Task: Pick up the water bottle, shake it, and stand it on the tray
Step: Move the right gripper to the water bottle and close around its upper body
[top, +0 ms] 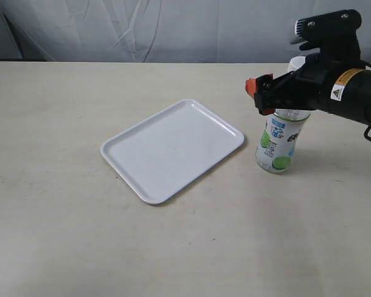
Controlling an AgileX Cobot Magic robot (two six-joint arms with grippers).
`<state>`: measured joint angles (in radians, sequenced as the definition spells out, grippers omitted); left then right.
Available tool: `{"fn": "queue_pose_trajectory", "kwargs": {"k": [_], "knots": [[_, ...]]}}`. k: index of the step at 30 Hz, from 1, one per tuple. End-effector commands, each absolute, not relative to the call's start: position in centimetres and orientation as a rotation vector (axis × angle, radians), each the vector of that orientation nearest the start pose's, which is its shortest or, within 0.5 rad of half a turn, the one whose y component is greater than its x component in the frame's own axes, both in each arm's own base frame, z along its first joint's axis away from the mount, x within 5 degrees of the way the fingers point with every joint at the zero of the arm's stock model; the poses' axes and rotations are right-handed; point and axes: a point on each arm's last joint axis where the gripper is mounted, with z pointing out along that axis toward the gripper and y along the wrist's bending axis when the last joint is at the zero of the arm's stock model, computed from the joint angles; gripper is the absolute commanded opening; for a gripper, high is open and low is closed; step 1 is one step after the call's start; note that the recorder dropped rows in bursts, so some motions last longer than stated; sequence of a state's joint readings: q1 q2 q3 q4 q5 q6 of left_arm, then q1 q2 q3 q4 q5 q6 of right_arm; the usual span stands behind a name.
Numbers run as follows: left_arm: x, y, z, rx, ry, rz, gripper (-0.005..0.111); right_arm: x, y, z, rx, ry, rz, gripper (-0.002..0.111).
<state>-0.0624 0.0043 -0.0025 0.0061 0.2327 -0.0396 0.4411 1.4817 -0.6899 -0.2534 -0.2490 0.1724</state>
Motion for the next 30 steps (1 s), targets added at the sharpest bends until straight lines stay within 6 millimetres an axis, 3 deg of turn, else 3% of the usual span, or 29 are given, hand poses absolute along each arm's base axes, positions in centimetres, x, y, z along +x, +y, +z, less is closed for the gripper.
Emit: {"fn": "queue_pose_trajectory", "kwargs": {"k": [1, 12, 30], "knots": [[5.5, -0.3, 19.2, 0.019, 1.716, -0.073, 0.000, 27.3, 13.6, 21.2, -0.578, 1.985, 0.290, 0.096], [5.5, -0.3, 19.2, 0.019, 1.716, -0.073, 0.000, 27.8, 13.8, 18.8, -0.589, 2.063, 0.285, 0.096], [5.5, -0.3, 19.2, 0.019, 1.716, -0.073, 0.000, 27.8, 13.7, 18.0, -0.597, 2.110, 0.269, 0.096]]}}
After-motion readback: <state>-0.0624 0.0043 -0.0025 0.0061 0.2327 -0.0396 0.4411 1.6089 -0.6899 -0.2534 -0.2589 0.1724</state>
